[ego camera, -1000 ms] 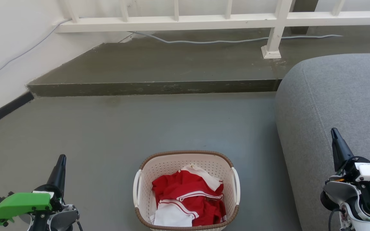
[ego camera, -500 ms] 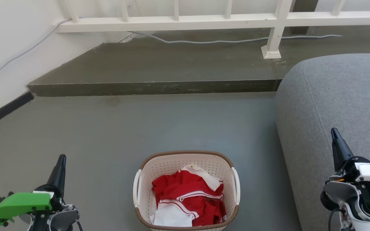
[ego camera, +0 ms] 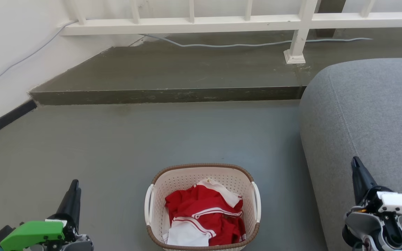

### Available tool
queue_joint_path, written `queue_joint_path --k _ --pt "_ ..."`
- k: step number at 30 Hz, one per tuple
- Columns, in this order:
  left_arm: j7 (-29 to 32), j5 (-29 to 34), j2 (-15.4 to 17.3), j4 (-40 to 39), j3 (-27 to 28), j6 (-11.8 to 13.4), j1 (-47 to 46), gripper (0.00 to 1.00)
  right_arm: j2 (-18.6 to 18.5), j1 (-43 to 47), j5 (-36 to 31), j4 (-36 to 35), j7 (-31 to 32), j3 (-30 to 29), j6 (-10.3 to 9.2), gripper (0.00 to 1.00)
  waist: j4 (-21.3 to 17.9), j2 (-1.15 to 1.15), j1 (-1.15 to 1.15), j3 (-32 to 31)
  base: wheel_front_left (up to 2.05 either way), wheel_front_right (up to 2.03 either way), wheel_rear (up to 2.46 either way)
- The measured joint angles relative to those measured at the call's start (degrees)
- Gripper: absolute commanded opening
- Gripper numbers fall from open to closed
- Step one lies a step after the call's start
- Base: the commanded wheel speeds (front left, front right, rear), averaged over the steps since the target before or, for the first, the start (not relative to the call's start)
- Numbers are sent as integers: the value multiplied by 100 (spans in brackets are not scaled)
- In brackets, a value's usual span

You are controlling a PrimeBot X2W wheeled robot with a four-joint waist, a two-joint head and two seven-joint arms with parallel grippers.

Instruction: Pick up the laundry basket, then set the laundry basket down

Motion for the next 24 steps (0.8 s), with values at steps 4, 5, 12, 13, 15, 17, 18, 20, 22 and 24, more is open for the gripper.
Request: queue_joint_path --k 4,5,12,13,15,17,18,20,22,24 --pt "-8 0 -40 68 -22 0 83 100 53 127 0 63 -11 24 0 100 0 0 0 2 0 0 0" --pt "-12 0 -40 64 -25 0 83 100 52 126 -1 51 -25 31 0 100 0 0 0 3 0 0 0" --pt "-115 45 -37 -8 -66 0 82 100 48 124 -42 -56 -155 121 0 100 -1 0 0 10 0 0 0" --pt "-154 74 -35 -21 -77 0 82 100 47 124 -65 -73 -159 141 0 100 -1 0 0 12 0 0 0" --pt "-176 136 -18 -44 -107 0 81 100 43 121 -133 -108 -207 202 0 100 -2 0 0 14 0 0 0" --pt "-222 275 -1 -70 -143 0 79 100 35 114 -205 -144 -225 260 0 100 -2 0 0 18 0 0 0" --pt "-271 323 0 -82 -158 0 78 100 33 112 -226 -166 -264 286 0 100 -3 0 0 20 0 0 0" --pt "-331 404 13 -113 -213 0 77 100 19 109 -315 -212 -314 345 0 100 -4 0 0 23 0 0 0" --pt "-371 448 30 -157 -274 0 75 100 -7 101 -408 -268 -363 413 0 100 -6 0 0 26 0 0 0" --pt "-412 546 51 -198 -330 0 73 100 -37 87 -486 -324 -403 471 0 100 -7 0 0 30 0 0 0"
